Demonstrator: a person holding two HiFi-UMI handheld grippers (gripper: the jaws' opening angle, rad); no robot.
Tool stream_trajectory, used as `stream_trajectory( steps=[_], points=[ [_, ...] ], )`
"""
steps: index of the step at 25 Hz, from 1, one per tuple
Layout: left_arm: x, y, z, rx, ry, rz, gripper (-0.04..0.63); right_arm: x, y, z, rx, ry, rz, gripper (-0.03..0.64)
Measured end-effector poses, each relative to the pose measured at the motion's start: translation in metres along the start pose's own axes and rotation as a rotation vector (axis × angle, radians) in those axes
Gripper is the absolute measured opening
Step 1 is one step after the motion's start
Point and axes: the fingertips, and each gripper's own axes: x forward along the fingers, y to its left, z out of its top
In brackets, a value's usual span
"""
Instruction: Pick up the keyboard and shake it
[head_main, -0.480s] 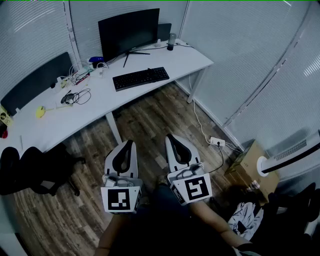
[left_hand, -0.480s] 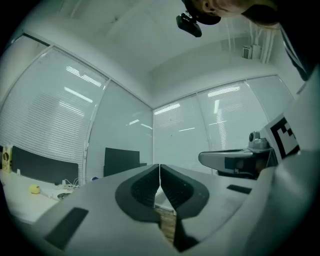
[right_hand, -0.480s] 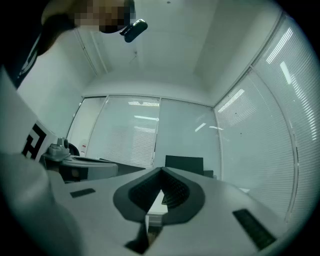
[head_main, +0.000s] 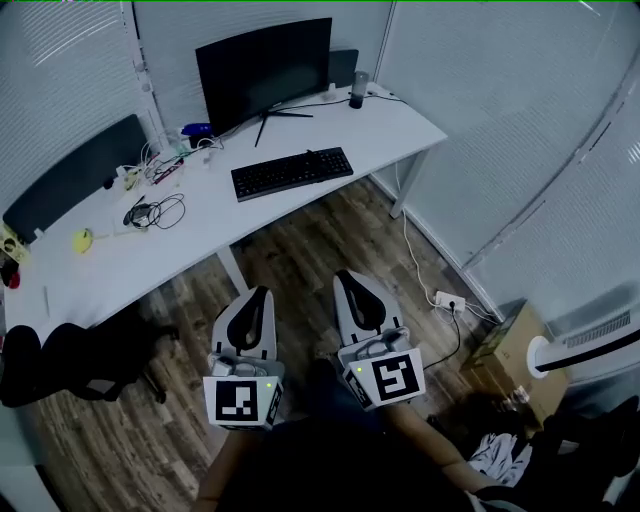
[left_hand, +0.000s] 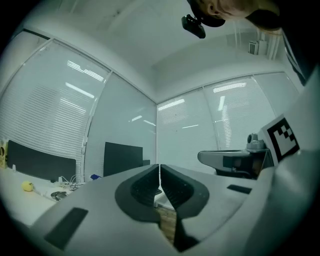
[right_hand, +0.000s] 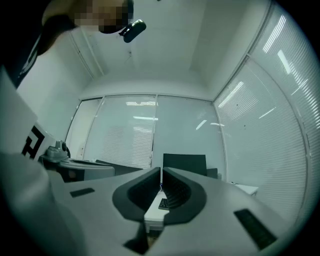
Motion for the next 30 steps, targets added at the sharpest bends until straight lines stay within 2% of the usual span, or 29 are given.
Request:
stream_trajectory(
  steps=[5,11,15,18,23,30],
  points=[
    [0.074,0.019,-0.009,-0.011,0.004,0.001,0.029,0.065,-0.047,-0.016,-0.017,0.011,0.047,0.029],
    [0.147,0.045,-0.018,-0.039,0.004,0.054,0.031,0.129,-0.109,-0.031,-0.009,0.022,0.076,0.035],
    [0.185,0.059,-0.03,-0.034,0.036,0.079,0.048,0.159,-0.145,-0.047,-0.005,0.044,0.094,0.095],
    [0.203,0.069,-0.043,-0.056,0.064,0.106,0.086,0.172,-0.169,-0.059,0.004,0.067,0.098,0.1],
    [0.217,0.085,-0.059,-0.076,0.099,0.144,0.094,0.187,-0.204,-0.074,0.009,0.102,0.077,0.1],
    [0.231,0.117,-0.083,-0.106,0.139,0.196,0.094,0.212,-0.229,-0.098,0.012,0.141,0.087,0.1]
  ],
)
